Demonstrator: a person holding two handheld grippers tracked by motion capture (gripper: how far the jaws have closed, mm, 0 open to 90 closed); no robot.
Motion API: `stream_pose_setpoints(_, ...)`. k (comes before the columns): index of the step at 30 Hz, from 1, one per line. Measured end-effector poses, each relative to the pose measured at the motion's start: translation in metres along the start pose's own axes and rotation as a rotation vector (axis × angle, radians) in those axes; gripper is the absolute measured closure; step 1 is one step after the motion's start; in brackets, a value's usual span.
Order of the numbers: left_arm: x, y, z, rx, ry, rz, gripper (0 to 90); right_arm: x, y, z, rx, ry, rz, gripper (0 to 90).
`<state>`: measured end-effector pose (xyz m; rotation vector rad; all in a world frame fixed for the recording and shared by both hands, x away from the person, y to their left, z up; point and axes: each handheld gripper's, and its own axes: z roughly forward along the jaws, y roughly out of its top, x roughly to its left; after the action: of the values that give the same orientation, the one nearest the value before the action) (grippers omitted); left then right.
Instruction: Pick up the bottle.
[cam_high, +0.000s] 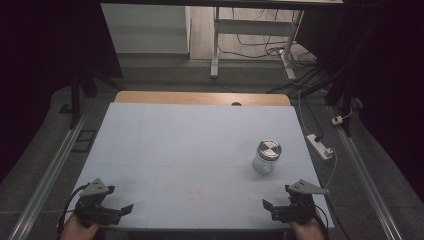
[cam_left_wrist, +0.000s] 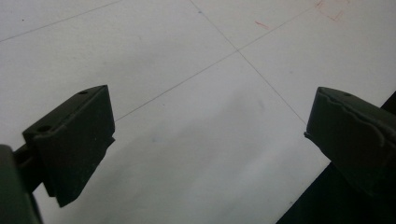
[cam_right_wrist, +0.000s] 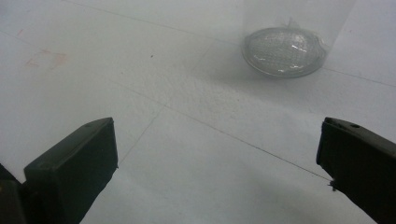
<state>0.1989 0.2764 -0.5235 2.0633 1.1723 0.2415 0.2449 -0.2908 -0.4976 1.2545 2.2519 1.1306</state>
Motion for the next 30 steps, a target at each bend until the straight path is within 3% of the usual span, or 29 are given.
stream_pose_setpoints(10,0.0017,-0.0004,-0.0001,-0.003,-0.010,-0.008,2.3,0.0030,0.0005,0.0000,0.000,-0.022,-0.023,0.0)
stream_pose_setpoints(17,0.0000,0.0000,0.0006,0.005,-0.006,0.007,2.3,0.0044,0.0042,-0.0025,-0.022,-0.016,-0.032,0.0)
stream_pose_setpoints(30,0.0010,0.0000,0.0007,0.007,-0.006,-0.006,1.7,0.0049,0.0080,-0.0006,-0.042,-0.009,-0.055,0.0)
